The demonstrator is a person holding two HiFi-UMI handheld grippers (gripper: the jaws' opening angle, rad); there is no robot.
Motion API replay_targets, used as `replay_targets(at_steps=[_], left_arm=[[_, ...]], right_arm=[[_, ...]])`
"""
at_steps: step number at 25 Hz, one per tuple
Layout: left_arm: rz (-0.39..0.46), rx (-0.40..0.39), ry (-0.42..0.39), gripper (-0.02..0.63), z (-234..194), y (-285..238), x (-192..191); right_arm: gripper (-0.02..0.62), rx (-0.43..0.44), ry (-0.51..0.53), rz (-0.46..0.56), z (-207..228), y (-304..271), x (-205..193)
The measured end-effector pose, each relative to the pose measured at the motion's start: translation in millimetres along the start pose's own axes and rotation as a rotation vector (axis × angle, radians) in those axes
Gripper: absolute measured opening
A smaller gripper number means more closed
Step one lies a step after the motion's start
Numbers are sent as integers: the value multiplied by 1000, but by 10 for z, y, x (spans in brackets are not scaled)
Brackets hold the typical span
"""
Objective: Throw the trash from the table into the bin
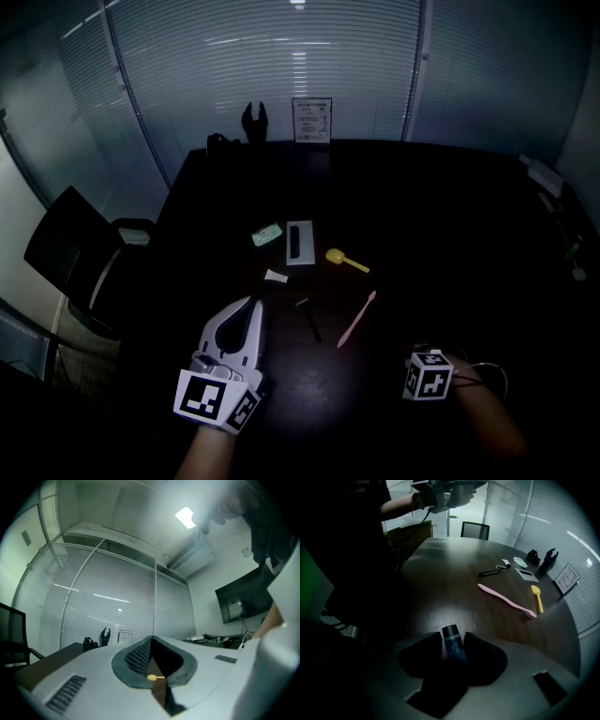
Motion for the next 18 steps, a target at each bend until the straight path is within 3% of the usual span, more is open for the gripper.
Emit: replay_targets(at_steps=[10, 18], left_arm=[[-4, 8, -10, 0, -12, 27, 37], [-9, 19, -18, 0, -19, 97, 55]], right_arm=[[152, 94, -105, 44, 51, -84, -70], [152, 74, -178, 41, 39, -85, -104]])
Point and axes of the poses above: the fingertips, and each gripper's own axes: y backward along the fingers, z to its right, x out of its top, the point moved 6 cm from there along y, backward along the fingers, and after that the axes turned 12 degrees about -x, right-handed, at the moved point
